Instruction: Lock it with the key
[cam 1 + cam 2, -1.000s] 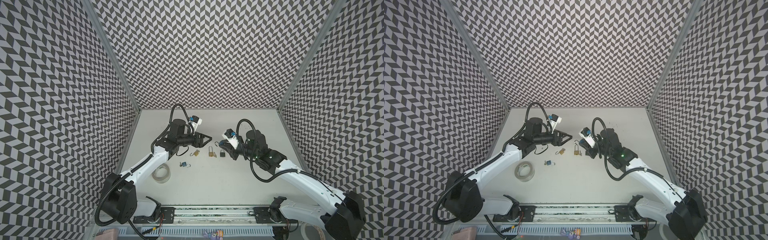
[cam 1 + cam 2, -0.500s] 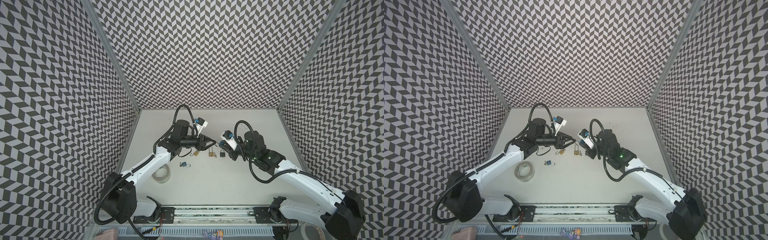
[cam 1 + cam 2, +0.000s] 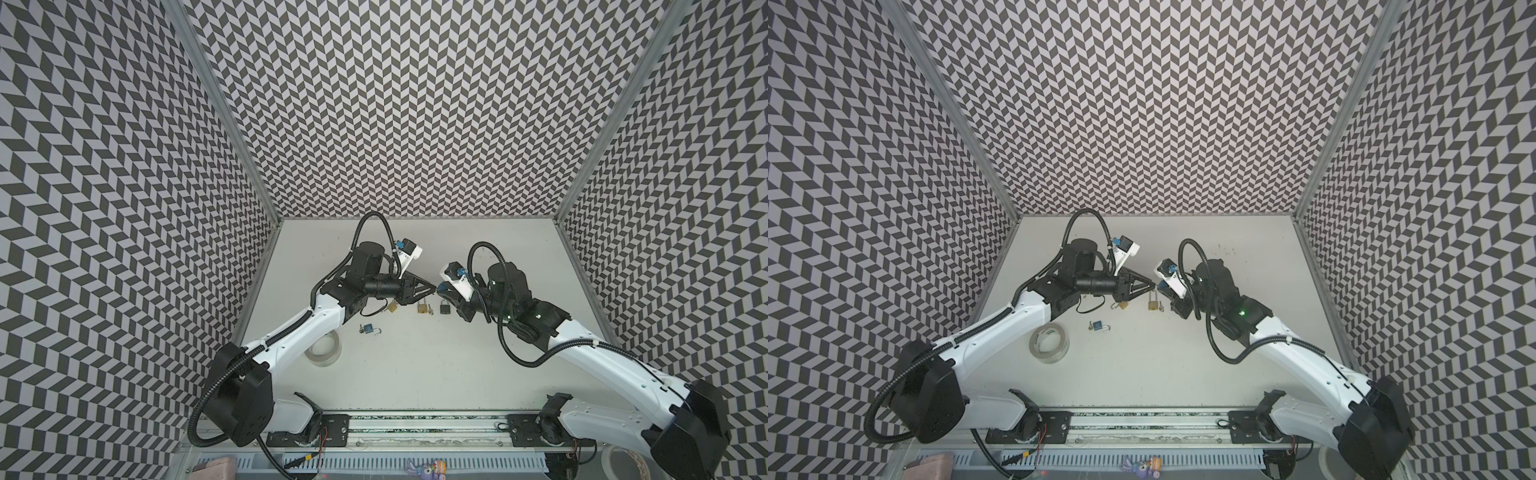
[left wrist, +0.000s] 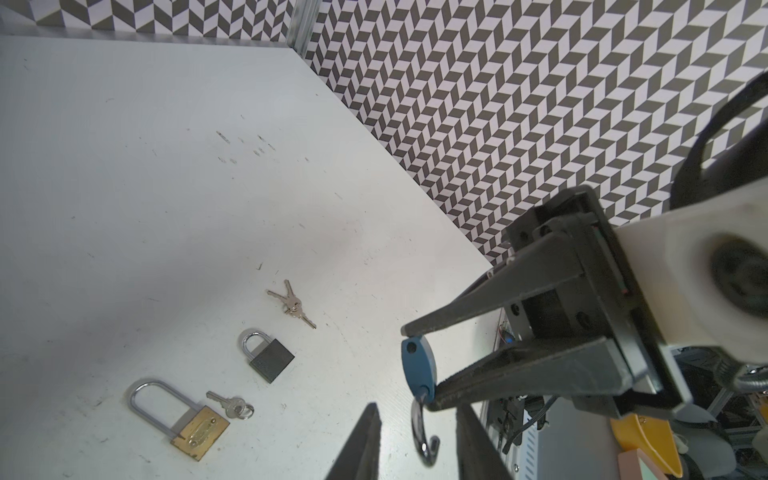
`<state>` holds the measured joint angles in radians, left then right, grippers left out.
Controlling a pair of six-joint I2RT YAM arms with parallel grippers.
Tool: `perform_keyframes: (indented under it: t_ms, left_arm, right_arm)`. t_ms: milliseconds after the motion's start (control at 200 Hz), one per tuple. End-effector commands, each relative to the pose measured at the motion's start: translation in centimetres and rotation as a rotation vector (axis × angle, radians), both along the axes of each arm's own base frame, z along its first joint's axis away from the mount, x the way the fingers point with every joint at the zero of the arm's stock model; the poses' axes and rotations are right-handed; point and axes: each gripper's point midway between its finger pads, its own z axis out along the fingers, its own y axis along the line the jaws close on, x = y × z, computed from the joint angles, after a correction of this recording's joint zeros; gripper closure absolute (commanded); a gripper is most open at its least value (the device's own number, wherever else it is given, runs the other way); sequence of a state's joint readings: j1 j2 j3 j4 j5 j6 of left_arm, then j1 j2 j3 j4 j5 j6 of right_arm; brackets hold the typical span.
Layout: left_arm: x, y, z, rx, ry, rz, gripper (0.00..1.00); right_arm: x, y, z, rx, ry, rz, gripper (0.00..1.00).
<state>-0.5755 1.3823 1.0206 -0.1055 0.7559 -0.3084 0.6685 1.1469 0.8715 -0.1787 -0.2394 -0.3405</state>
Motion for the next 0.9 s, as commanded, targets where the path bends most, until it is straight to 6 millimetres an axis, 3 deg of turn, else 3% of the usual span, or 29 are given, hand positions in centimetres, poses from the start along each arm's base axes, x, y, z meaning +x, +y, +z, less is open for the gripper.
perform_keyframes:
  t_ms: [0,285,391,541,581,651,701,896]
  left_arm:
    - [0.0,-0.5,0.9,-0.022,-0.025,-0.018,0.76]
    - [-0.1,-0.4,0.9,-0.023,-0.026,-0.020,0.90]
    - [-0.2,-0.4,1.0,-0.026,-0.026,-0.020,1.00]
    - [-0.3,-0.3,1.8,-0.044,-0.043,-0.017,1.00]
    - [-0.3,-0.2,2.2,-0.056,-0.054,-0.009,1.00]
    - [0.0,0.2,3.2,-0.087,-0.071,0.010,1.00]
    - [0.2,0.6,3.9,-0.113,-0.077,0.020,1.00]
    - [0.6,2.2,6.7,-0.246,-0.100,0.032,1.00]
  right_arm:
    - [-0.2,0.5,1.3,0.032,-0.054,0.023,1.00]
    - [-0.3,0.3,1.8,0.045,-0.068,0.017,1.00]
    - [-0.3,0.2,2.0,0.054,-0.073,0.014,1.00]
    - [-0.4,0.1,2.4,0.067,-0.086,0.009,1.00]
    - [-0.4,0.0,2.7,0.078,-0.093,0.003,0.91]
    - [-0.5,-0.2,3.5,0.103,-0.112,-0.012,0.61]
    - [-0.4,-0.6,4.2,0.131,-0.127,-0.034,0.51]
    - [0.0,-3.8,7.8,0.285,-0.287,-0.202,0.48]
